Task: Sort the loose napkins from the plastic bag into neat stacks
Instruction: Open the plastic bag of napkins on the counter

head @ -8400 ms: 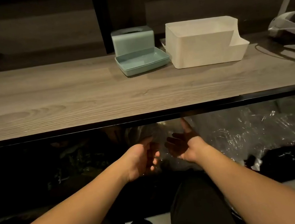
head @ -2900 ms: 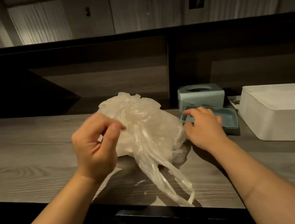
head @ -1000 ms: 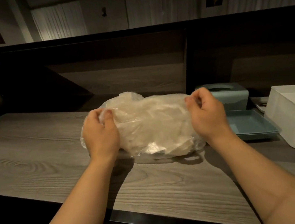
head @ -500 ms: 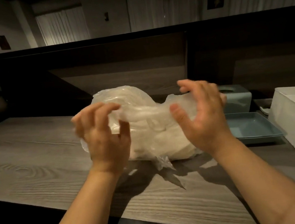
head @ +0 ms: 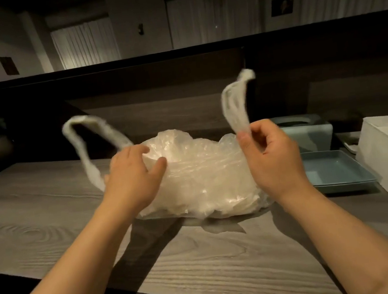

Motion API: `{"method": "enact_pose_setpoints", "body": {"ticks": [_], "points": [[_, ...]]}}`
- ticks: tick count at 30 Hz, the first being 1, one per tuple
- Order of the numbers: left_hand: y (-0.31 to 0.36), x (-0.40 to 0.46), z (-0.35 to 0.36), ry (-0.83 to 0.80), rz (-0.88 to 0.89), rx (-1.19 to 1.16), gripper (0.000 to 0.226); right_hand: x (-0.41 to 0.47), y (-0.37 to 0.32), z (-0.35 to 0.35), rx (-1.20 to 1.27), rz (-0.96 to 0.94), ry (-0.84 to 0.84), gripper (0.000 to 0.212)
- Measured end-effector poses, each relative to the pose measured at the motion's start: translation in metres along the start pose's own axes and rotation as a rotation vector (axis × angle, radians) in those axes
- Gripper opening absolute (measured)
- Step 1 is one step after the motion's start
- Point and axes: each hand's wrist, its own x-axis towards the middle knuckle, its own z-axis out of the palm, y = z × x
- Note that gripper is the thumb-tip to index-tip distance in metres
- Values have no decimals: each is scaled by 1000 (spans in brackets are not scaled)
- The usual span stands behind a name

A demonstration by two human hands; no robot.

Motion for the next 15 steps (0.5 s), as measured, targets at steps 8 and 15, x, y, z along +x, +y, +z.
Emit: {"method": "enact_pose_setpoints", "body": {"ticks": [8,15], "points": [[-45,4,-32,-128,-211,309,82,7,-2,-4,143,229,246,16],[-1,-1,-13,240,741,128,39,-10,-17,4,-43,-162,147,17]]}}
